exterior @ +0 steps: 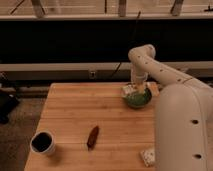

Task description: Place the bottle in the ceramic bowl

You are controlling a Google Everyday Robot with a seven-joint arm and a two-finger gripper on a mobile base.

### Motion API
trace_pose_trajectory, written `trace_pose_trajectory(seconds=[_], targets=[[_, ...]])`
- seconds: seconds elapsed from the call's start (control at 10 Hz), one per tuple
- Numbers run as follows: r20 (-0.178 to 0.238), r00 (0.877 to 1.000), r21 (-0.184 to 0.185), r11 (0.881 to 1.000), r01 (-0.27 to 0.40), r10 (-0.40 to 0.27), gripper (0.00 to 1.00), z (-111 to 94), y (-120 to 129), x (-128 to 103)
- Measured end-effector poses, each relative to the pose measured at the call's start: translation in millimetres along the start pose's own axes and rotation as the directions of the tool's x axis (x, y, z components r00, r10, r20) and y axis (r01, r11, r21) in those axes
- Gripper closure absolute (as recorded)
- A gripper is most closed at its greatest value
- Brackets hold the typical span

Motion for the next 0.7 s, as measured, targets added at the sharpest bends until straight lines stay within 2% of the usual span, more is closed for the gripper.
trace_pose_trajectory(seconds=[0.3,0.4,0.5,0.6,0.7], targets=[[-0.024,1.0,0.022,1.0,0.002,-0.002,0.23,-1.3,-3.1,1.0],[-0.012,1.0,0.016,1.0,0.006,-0.006,0.24,-0.3,-2.2,0.0],[0.002,1.0,0.009,1.0,0.007,-0.007,0.21,0.6,2.5,-2.1],[0.001,1.0,0.006,1.0,0.005,-0.005,0.21,1.0,5.0,-1.5],[-0.003,1.0,0.005,1.0,0.005,-0.005,0.27,1.3,5.2,-1.3]])
